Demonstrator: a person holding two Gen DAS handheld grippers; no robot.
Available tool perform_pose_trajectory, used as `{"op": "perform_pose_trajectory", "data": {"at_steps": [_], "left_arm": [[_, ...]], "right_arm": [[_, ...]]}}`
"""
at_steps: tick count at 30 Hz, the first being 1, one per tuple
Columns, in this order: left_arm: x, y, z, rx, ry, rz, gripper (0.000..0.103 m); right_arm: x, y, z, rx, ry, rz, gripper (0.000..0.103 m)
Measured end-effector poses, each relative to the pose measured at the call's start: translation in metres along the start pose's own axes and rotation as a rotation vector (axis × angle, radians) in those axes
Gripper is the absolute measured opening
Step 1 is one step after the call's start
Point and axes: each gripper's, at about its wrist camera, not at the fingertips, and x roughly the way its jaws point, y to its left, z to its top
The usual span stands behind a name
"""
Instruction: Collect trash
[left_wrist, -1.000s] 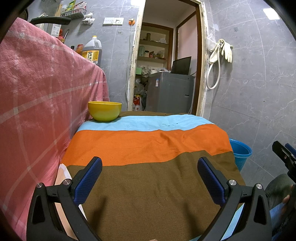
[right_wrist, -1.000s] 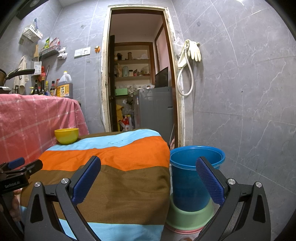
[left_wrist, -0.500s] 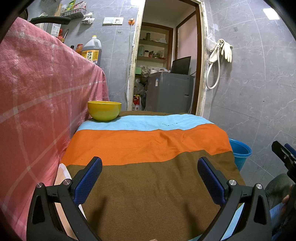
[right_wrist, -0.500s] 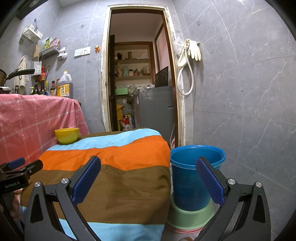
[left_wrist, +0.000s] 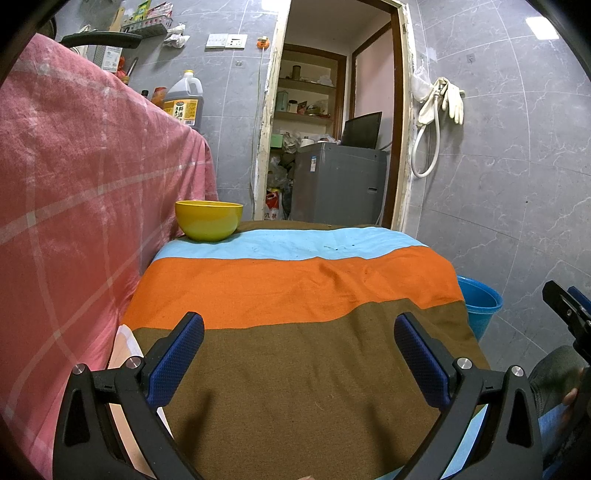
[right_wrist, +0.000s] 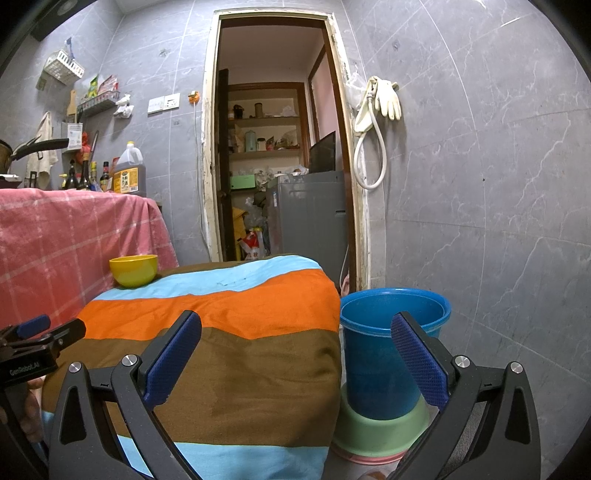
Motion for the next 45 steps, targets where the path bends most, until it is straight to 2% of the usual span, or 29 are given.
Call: {"op": "perform_pose_trajectory", "data": {"at_steps": [45], "left_arm": [[0.0008, 0.0030, -0.0018, -0.003, 0.003, 0.000, 0.101]], "right_arm": [[0.0000, 0.0001, 0.0001, 0.003, 0.000, 0.000, 0.103]]}}
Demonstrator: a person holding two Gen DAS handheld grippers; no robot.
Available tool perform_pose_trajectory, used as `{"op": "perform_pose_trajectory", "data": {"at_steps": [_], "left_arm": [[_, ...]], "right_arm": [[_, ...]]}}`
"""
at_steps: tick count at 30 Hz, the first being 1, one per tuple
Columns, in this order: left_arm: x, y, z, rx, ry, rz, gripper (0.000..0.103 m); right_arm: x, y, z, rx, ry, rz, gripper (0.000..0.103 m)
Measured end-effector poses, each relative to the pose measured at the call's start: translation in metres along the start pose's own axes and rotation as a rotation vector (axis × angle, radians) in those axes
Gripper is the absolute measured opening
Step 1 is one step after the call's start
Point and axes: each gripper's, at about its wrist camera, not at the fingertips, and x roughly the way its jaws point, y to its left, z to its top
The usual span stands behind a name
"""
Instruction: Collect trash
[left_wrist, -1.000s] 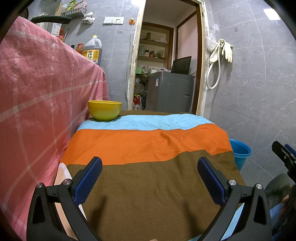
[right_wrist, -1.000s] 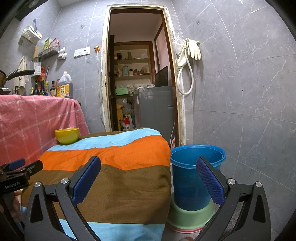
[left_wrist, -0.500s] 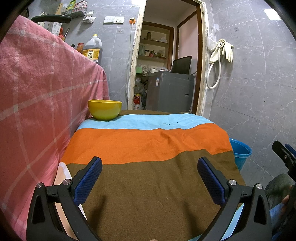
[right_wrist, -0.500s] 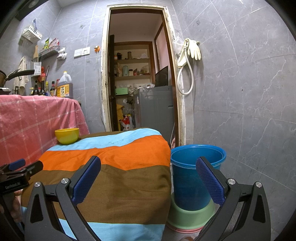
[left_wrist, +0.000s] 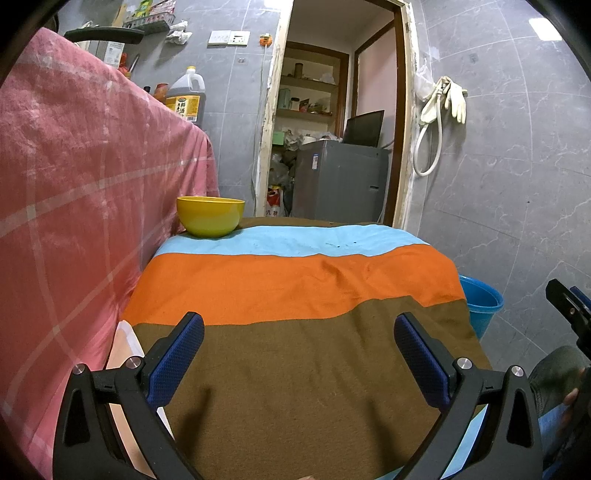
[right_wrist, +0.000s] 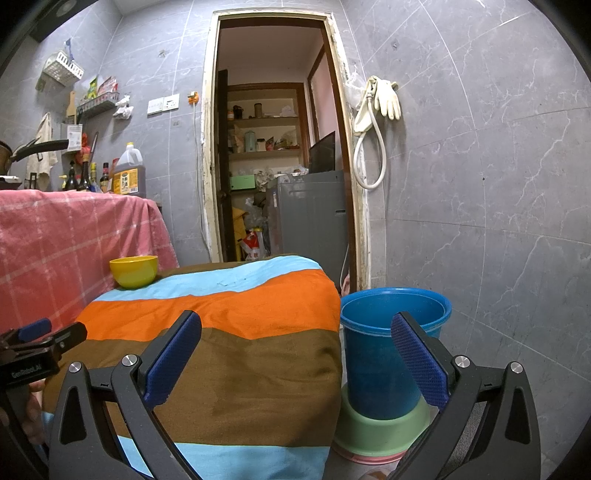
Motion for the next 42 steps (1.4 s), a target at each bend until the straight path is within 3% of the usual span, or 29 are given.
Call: {"op": "perform_pose_trajectory", "data": {"at_steps": [42], "left_arm": [[-0.001, -0.007, -0.001, -0.034, 0.000, 0.033, 0.101]], "right_arm": [[-0.002, 0.011, 0.001, 0.008, 0.007, -0.002, 0.103]]}}
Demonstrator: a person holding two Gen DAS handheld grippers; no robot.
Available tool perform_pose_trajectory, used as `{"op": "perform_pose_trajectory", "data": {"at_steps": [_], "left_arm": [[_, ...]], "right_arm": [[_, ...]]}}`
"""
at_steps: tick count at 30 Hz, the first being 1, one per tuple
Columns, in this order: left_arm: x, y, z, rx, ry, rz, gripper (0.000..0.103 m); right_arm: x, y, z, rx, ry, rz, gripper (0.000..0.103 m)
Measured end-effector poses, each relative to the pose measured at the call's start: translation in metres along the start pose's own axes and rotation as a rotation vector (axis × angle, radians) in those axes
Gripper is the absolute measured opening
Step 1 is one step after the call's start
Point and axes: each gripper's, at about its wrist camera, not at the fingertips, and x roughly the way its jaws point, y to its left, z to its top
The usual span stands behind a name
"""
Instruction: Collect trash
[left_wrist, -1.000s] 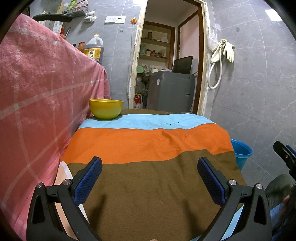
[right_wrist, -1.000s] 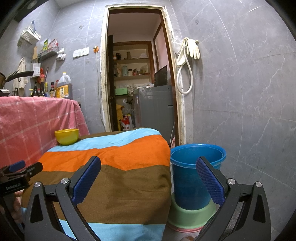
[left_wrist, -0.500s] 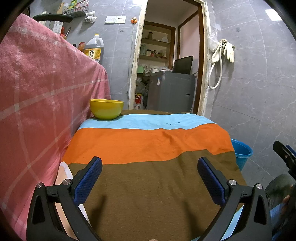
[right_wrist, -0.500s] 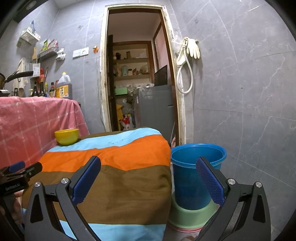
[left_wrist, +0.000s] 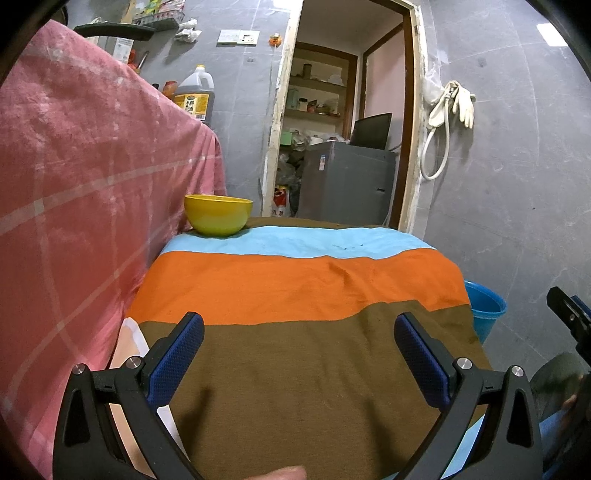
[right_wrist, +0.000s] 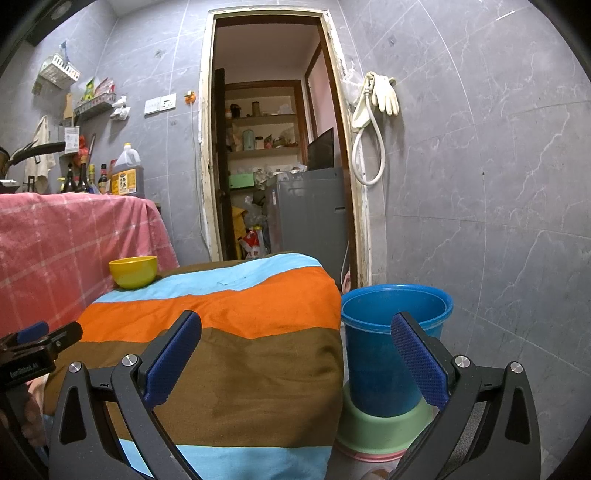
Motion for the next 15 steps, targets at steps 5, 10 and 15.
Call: {"op": "perform_pose_trajectory", "data": {"at_steps": [5, 10, 15], "left_arm": [[-0.0001, -0.0010, -0.0004, 0.003, 0.002, 0.006, 0.101], [-0.0005, -0.0017, -0.0008, 0.005, 0.002, 0.008, 0.101], [0.0002, -0.0013, -0.0009, 0.005, 0.005, 0.008, 0.101]], "right_arm": [[-0.0003, 0.0005, 0.0000, 0.000, 0.001, 0.001, 0.103], [-0.0007, 0.0023, -0.0019, 0.002, 0.003, 0.000, 0.103], [0.0005, 0.0010, -0.0027, 0.004, 0.003, -0.001, 0.103]]}}
